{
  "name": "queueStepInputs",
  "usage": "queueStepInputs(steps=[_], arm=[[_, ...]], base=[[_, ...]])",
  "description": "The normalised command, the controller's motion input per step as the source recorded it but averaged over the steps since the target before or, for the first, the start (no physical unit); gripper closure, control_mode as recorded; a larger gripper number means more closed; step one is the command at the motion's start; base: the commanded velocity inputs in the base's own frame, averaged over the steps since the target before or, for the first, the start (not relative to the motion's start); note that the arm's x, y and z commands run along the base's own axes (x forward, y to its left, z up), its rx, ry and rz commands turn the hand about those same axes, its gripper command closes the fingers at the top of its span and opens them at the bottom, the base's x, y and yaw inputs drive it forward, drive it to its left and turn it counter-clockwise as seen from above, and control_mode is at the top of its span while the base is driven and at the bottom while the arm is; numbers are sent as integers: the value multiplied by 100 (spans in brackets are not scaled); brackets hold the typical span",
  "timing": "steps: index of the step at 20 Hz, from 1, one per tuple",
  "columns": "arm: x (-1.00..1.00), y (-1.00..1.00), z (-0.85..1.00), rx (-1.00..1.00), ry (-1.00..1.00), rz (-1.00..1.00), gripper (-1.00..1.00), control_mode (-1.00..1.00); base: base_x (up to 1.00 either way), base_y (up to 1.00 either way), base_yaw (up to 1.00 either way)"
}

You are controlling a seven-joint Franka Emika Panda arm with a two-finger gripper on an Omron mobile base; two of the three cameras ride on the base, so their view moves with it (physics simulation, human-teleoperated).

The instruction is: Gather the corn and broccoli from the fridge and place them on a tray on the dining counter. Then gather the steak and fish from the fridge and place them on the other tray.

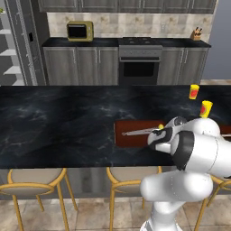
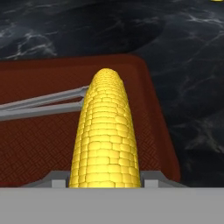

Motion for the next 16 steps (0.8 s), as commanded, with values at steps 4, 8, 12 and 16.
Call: queueStepInputs(steps=[4,8,12,16], arm=[[3,-10,0,0,0,0,100,-100],[9,-18,2,0,0,0,100,-100],[23,-6,0,0,0,0,100,-100],[23,0,-2,0,0,0,100,-100]], base=[[0,0,0],[0,0,0],[0,0,0],[0,0,0]])
